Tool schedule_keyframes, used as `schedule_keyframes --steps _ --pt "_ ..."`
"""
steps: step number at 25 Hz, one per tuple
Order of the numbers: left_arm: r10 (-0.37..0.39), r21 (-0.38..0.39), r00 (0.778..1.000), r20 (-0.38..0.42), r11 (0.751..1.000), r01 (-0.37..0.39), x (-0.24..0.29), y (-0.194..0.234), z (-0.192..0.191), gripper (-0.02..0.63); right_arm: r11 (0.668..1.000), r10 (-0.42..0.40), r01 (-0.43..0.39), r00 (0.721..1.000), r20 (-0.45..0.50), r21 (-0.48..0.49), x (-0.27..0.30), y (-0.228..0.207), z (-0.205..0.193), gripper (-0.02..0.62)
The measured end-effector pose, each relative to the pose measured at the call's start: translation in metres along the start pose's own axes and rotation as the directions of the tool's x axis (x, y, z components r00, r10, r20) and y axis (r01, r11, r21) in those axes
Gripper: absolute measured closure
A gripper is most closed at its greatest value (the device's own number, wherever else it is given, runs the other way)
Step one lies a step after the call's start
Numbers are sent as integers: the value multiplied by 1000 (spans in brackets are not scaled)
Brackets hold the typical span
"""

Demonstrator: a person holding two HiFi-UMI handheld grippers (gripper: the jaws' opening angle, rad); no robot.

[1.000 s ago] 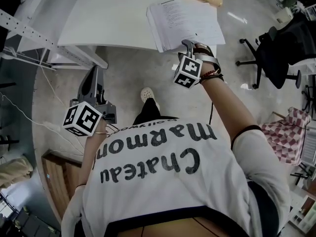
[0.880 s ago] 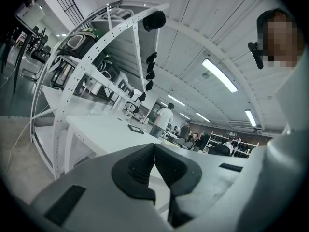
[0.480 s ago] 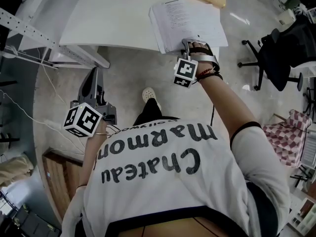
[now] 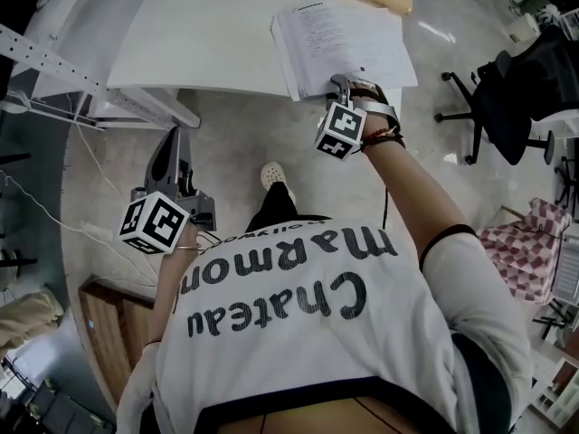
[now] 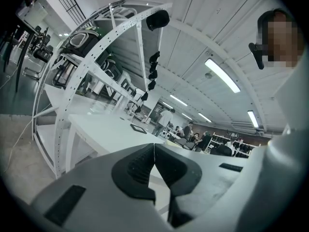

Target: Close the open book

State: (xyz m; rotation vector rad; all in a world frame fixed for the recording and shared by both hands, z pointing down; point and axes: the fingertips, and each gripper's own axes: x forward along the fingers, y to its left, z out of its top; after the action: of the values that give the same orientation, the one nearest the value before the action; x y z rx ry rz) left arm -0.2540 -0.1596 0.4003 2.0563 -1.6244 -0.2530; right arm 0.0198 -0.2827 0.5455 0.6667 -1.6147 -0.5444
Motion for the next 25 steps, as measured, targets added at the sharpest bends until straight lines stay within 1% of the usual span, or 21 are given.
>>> schedule_keyframes --steps 3,6,10,14,17,21,23,25 --pt "-1 0 1000 -4 1000 1 4 3 1 583 996 46 -47 999 18 71 2 2 4 445" --pt "-5 2 1000 -8 1000 5 8 3 1 581 987 77 -82 996 38 135 4 3 4 465" --pt "-9 10 1000 -25 1000 10 16 -1 -1 583 963 117 -129 991 64 235 4 1 1 481" --pt "-13 19 999 -34 1000 14 20 -2 -1 583 922 148 -172 985 94 348 5 0 -2 503" --pt "-9 19 999 -37 1000 10 24 0 -1 581 894 156 -188 982 110 407 6 -1 -4 512" --pt "-3 16 999 -44 1000 4 27 4 -3 581 847 168 -214 976 135 487 8 -2 -6 520" --pt "-1 13 999 -50 1000 2 29 6 -4 581 819 176 -230 973 152 526 8 -3 -7 526" --pt "-2 10 999 -54 1000 2 32 7 -5 581 779 184 -253 967 177 574 9 -4 -8 528"
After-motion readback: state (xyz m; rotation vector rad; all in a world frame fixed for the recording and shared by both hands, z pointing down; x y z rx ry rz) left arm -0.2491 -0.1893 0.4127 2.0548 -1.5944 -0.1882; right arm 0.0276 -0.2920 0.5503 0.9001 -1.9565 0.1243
